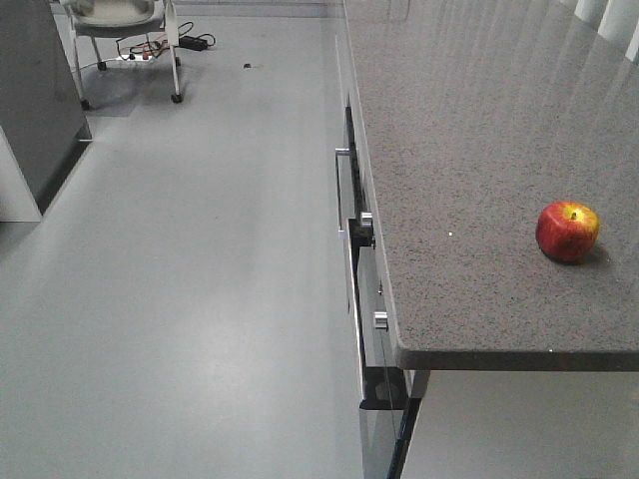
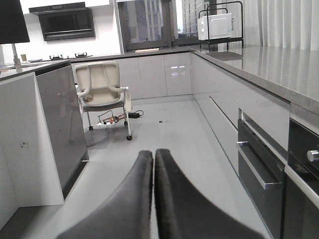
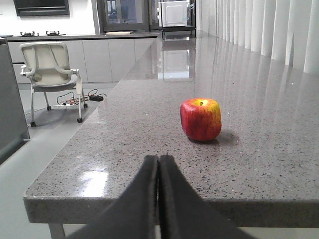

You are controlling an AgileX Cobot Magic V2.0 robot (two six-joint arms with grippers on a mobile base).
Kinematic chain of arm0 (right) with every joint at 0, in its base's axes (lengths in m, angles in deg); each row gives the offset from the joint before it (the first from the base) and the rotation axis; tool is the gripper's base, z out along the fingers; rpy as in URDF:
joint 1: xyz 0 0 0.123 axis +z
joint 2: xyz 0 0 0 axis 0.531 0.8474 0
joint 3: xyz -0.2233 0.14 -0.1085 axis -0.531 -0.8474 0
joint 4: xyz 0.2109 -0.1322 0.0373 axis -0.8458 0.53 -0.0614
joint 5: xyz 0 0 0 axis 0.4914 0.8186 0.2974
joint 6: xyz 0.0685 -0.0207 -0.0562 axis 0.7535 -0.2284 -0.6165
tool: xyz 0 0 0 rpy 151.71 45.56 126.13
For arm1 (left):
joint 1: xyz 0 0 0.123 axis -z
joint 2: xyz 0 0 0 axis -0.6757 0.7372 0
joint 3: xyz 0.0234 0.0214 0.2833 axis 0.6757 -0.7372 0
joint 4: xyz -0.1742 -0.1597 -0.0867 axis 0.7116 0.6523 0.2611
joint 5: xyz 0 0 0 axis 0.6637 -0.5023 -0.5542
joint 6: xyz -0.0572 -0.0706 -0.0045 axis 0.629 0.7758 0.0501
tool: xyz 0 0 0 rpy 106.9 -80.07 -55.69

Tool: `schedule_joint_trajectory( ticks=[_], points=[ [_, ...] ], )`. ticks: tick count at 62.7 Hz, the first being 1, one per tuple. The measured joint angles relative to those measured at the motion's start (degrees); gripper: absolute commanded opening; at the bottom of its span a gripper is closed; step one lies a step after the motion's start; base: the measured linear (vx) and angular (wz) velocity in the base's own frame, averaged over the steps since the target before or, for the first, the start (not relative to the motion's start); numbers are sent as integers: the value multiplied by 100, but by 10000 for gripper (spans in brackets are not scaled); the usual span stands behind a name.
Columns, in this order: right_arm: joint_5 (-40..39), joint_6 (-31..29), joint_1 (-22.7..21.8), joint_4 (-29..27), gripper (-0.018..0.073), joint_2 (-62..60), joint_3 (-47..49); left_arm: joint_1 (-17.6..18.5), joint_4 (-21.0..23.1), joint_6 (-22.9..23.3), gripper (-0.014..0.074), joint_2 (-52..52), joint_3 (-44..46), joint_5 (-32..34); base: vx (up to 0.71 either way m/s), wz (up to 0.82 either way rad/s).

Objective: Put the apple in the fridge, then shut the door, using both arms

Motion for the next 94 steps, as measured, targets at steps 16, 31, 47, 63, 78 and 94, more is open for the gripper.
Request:
schedule_joint_trajectory(
  ticks=[16,31,47,63,78,94],
  points=[
    [0,0,0,0,-3,0,0,0,0,0,-6,0,0,0,0,0],
    [0,0,0,0,-3,0,0,0,0,0,-6,0,0,0,0,0],
    [0,0,0,0,-3,0,0,0,0,0,-6,0,0,0,0,0],
    [-5,0,0,0,-3,0,0,0,0,0,-6,0,0,0,0,0],
    [-607,560,0,-702,-3,0,0,0,0,0,-6,0,0,0,0,0],
    [-46,885,0,-1403,-3,93,974,0,0,0,-6,0,0,0,0,0]
  ],
)
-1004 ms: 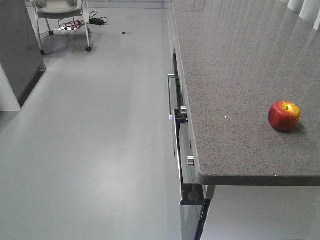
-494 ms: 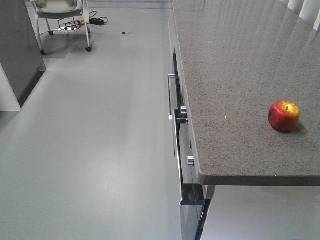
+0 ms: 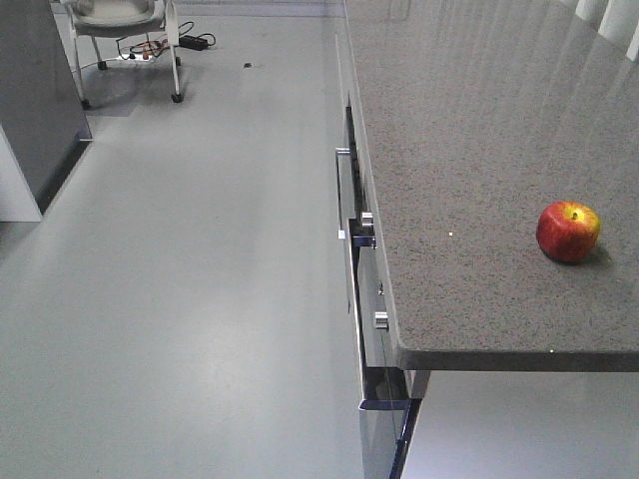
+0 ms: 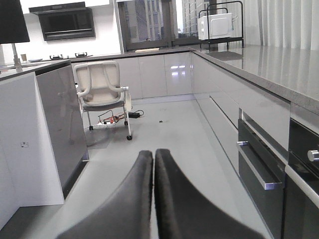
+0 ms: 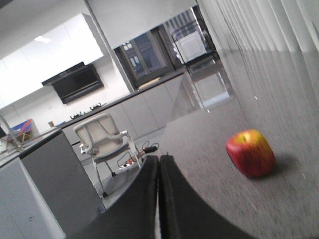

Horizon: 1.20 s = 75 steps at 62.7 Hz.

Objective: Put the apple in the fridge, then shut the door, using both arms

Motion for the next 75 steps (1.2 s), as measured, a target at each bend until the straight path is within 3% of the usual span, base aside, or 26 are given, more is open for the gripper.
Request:
schedule_joint_trajectory(
  ticks=[14,22,29,35,39,44,59,75],
  points=[
    [2107,-814,0,561,6,1399,2457,0,0,0,-6,0,0,0,0,0],
    [2886,-1330,0,970,82,2466,3428,0,0,0,-6,0,0,0,0,0],
    [3061,-1476,0,1077,254,3138,3872,0,0,0,-6,0,0,0,0,0],
    [2943,-1559,0,1098,503,3563,4016,0,0,0,-6,0,0,0,0,0],
    [2755,-1575,0,1133,622,3785,4022,0,0,0,-6,0,0,0,0,0],
    [2584,-1580,0,1155,727,3969,4022,0,0,0,-6,0,0,0,0,0],
    [2605,-1596,0,1150,704,4437,4183,0,0,0,-6,0,0,0,0,0],
    [3703,-1577,-74,1150,666,5645,5599,0,0,0,-6,0,0,0,0,0]
  ],
)
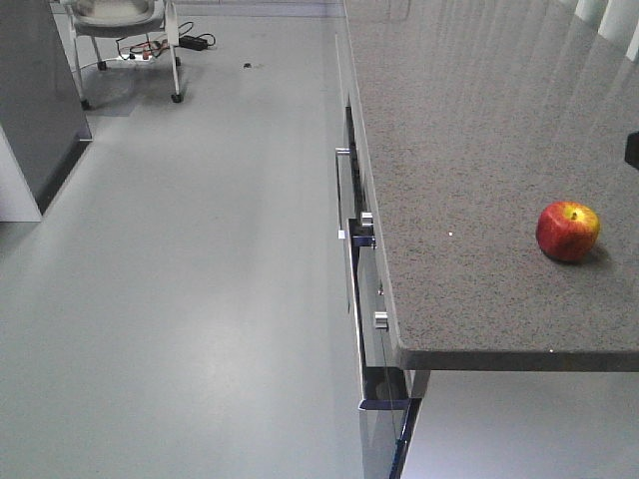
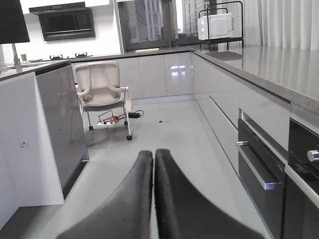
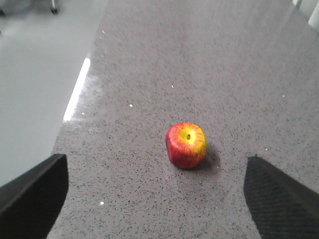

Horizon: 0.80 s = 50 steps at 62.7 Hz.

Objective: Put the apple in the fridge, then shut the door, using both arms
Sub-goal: 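Move the right gripper down over the red-yellow apple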

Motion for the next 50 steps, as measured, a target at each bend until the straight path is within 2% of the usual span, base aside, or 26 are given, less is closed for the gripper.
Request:
schedule_joint_trajectory(
  ticks=[16,24,35,50],
  points=[
    [609,-76,-461,-57,656,1518,1357,0,0,0,-6,0,0,0,0,0],
    [845,-456,-621,-376,650,2239,1849,0,0,0,-6,0,0,0,0,0],
    [936,-698,-662,-766,645,3180,2280,0,0,0,-6,0,0,0,0,0],
    [939,-772,-784,-844,639,4235,2498,0,0,0,-6,0,0,0,0,0]
  ],
)
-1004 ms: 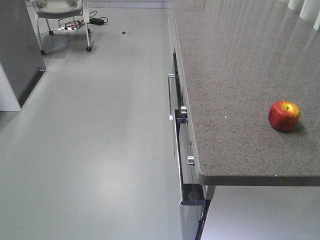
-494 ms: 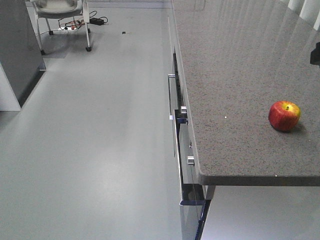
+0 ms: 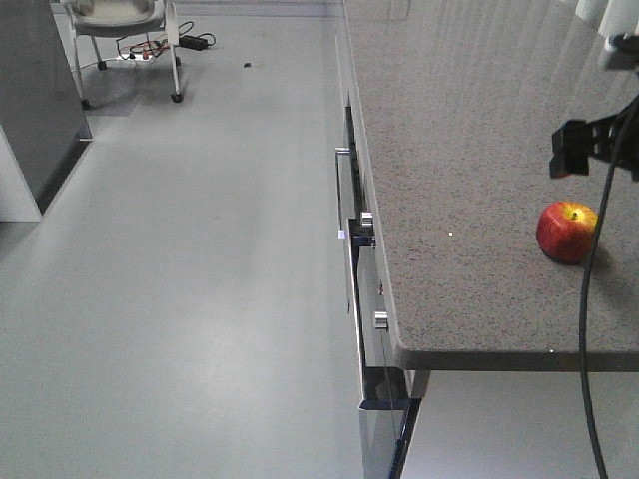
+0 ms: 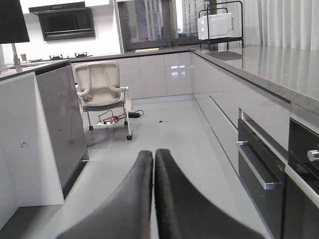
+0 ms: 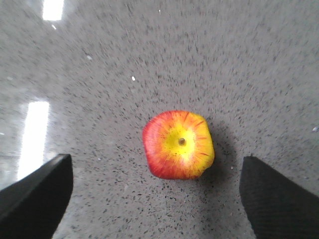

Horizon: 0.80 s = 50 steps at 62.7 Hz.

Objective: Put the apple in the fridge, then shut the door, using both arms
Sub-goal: 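Move the right gripper down over the red-yellow apple, then close the right gripper on the apple and lift it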

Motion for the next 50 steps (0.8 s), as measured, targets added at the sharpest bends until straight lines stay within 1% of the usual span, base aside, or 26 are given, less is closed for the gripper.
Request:
schedule_joint_trajectory(
  ticks=[14,50],
  points=[
    [-139,0,-11,6,633,532,0,0,0,0,-6,0,0,0,0,0],
    [-467,0,-11,138,621,1004,10,0,0,0,-6,0,0,0,0,0]
  ],
)
